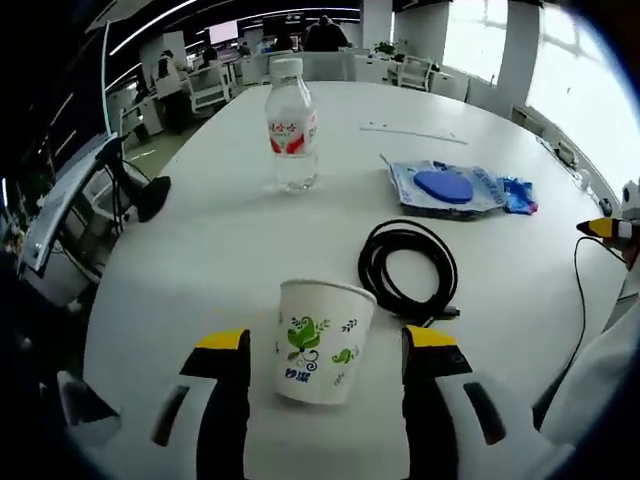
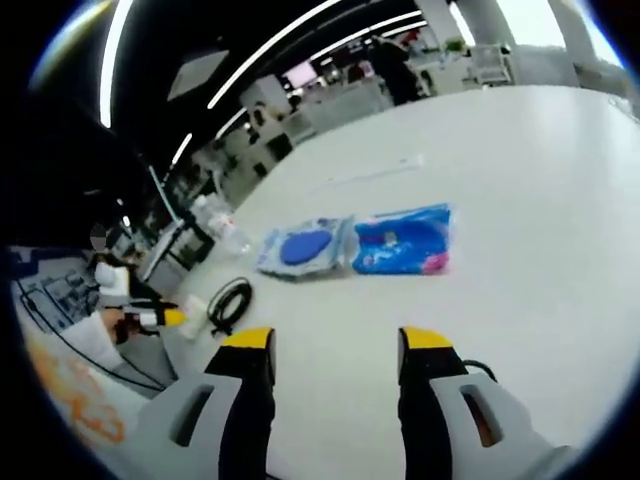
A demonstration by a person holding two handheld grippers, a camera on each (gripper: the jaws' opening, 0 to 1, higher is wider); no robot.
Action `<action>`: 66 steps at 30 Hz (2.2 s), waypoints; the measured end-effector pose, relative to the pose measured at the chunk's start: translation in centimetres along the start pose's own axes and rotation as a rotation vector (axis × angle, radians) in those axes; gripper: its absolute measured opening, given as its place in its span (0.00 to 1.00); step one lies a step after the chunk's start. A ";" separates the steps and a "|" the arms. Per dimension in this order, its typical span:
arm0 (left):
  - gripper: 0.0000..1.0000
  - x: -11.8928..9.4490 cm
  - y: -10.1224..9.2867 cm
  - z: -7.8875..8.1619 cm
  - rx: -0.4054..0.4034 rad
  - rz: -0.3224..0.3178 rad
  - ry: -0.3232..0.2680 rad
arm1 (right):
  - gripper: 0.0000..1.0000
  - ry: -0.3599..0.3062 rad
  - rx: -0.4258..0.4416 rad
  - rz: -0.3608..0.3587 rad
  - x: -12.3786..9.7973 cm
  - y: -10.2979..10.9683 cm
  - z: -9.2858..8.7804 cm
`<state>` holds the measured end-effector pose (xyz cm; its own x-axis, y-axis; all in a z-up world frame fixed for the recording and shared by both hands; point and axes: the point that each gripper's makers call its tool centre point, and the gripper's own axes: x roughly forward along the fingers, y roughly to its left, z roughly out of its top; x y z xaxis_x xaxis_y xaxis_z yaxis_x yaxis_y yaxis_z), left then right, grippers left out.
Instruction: Arrange the tabletop items into an orderly group along one side of the table until the central work area is clear of visible clutter.
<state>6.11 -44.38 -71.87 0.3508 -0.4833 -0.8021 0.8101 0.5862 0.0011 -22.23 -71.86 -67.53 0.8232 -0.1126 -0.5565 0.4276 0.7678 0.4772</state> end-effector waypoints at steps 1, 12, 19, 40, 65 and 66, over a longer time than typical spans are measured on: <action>0.59 0.1 0.0 -0.3 -0.010 0.000 0.012 | 0.47 0.000 -0.002 -0.001 0.0 0.0 0.0; 0.40 1.3 0.1 -1.8 0.007 0.025 0.055 | 0.46 0.004 0.024 0.007 0.2 0.1 -0.2; 0.37 1.4 0.0 -2.0 -0.027 0.032 0.037 | 0.45 0.006 0.026 0.013 0.3 0.3 -0.2; 0.36 -3.2 -12.7 8.9 -0.057 -0.437 -0.425 | 0.44 -0.017 0.082 0.077 0.5 1.9 0.1; 0.36 -8.2 -26.0 9.7 0.166 -0.956 -0.505 | 0.47 -0.128 0.075 0.502 -0.3 12.2 3.1; 0.36 -8.4 -26.4 9.6 0.172 -0.980 -0.502 | 0.47 -0.123 0.071 0.518 -0.3 12.6 3.0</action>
<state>-13.67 -62.05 -59.42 -0.3578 -0.9184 -0.1687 0.8812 -0.2724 -0.3863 -15.94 -64.00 -59.32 0.9689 0.1936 -0.1539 -0.0258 0.6981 0.7155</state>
